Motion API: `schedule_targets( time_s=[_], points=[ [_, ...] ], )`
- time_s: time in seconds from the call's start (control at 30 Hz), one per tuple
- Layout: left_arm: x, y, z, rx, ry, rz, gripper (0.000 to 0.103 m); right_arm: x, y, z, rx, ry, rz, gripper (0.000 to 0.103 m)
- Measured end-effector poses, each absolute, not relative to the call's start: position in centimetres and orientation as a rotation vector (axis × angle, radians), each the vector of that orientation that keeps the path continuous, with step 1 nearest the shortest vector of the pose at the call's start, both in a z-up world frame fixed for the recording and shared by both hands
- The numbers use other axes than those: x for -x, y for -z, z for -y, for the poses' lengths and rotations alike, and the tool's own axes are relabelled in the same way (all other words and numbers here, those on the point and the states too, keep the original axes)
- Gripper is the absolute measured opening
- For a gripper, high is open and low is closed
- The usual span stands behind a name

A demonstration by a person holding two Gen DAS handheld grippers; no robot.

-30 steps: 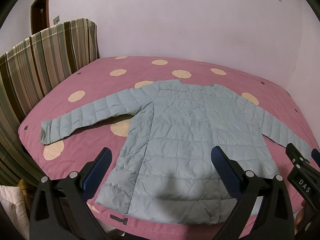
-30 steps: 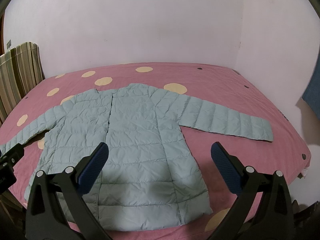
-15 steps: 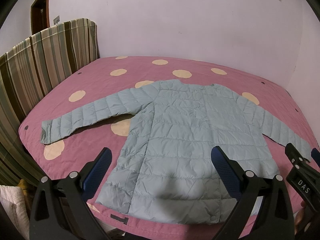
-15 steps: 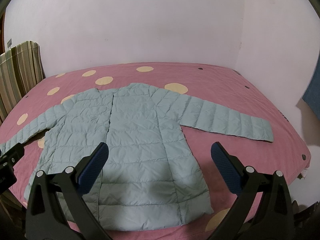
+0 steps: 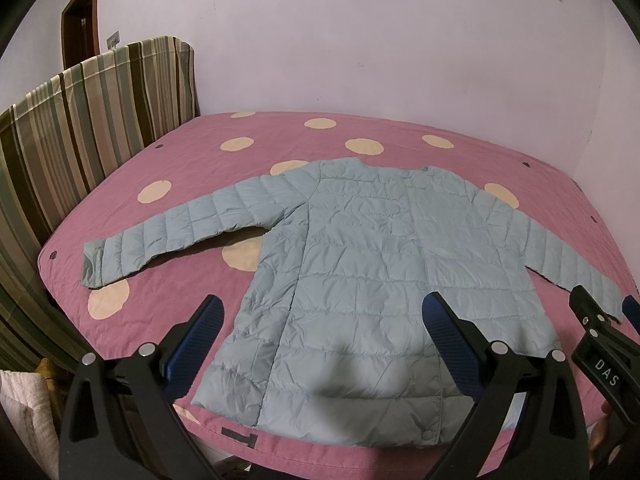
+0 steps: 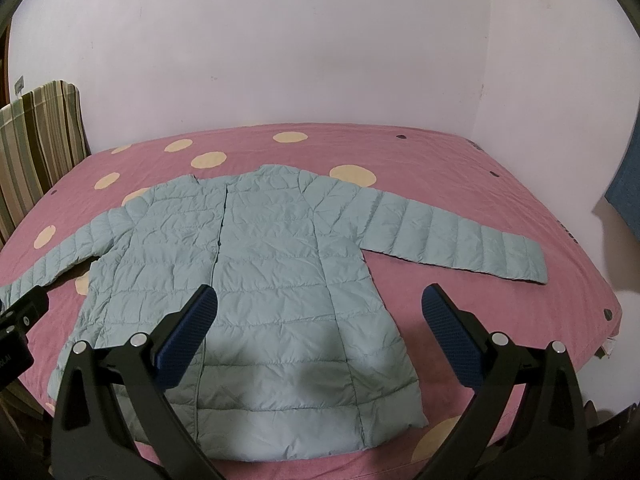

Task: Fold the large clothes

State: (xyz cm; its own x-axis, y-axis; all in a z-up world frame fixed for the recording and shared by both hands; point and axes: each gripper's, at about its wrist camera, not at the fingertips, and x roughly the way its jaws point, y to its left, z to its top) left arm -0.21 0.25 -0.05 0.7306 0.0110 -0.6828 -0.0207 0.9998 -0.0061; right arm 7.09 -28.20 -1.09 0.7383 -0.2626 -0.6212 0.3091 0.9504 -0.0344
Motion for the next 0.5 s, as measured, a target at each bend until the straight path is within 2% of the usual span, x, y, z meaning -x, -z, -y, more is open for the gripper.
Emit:
schedule_targets(
  time_s=[0.5],
  points=[
    [0.19,0.08,-0.21,0.013,-0.018,-0.753,0.099,-7.29,0.88,28.26,-0.07,0.315,-0.672,0.101]
  ],
)
